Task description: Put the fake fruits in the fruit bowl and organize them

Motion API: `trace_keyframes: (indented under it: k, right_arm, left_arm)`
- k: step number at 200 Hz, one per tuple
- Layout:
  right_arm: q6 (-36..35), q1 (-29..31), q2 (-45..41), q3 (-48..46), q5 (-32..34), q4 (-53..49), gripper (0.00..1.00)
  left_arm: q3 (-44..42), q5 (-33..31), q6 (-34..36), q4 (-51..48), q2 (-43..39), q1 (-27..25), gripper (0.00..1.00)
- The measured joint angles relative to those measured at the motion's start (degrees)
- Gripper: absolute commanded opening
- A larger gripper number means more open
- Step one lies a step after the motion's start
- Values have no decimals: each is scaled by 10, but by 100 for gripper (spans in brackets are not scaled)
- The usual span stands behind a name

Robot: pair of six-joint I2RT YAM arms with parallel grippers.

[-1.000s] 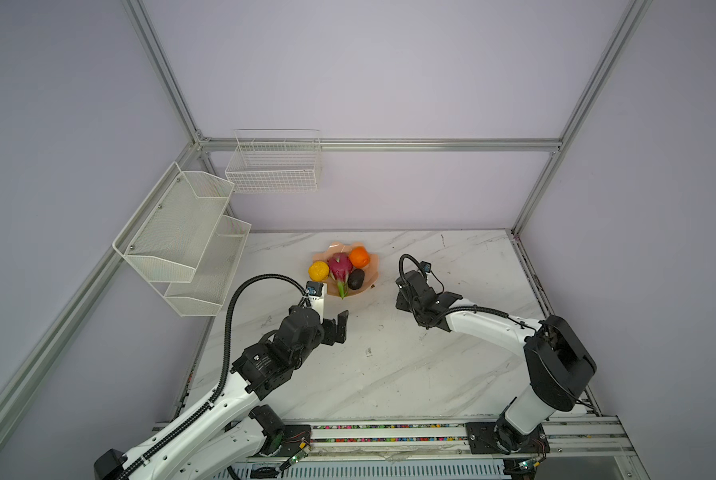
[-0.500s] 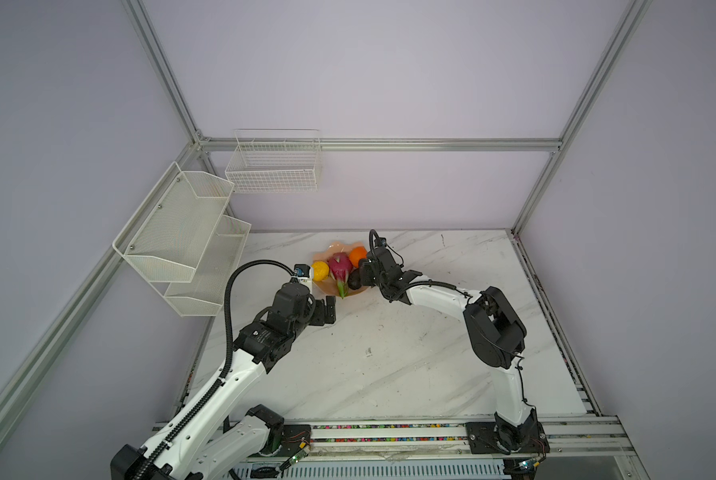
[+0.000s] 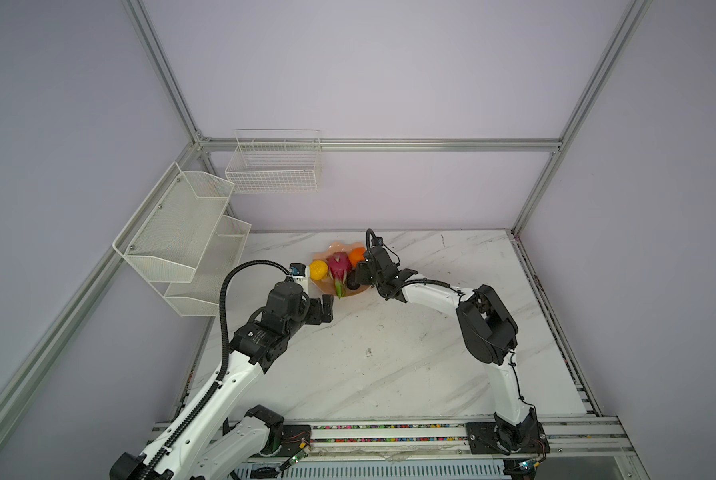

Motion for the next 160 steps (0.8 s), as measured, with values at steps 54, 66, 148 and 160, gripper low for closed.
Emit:
trace_keyframes:
  k: [54,66,148,160]
  right_arm:
    - [-22,-4,-39,-8,26,-12,86]
    - [-27,-6,-77,-36,35,-9,90]
    - [-67,-310,-425,-422,-51,108,97]
    - [-81,-319,-450,-467,-34,142,97]
  left_arm:
    - [0,-4,2,0,3,0,100]
    - [0,-24,4,0,8,0,100]
    - [-203,-289,42,261,39,95,100]
    - [-234,-280,49,314,70,126,100]
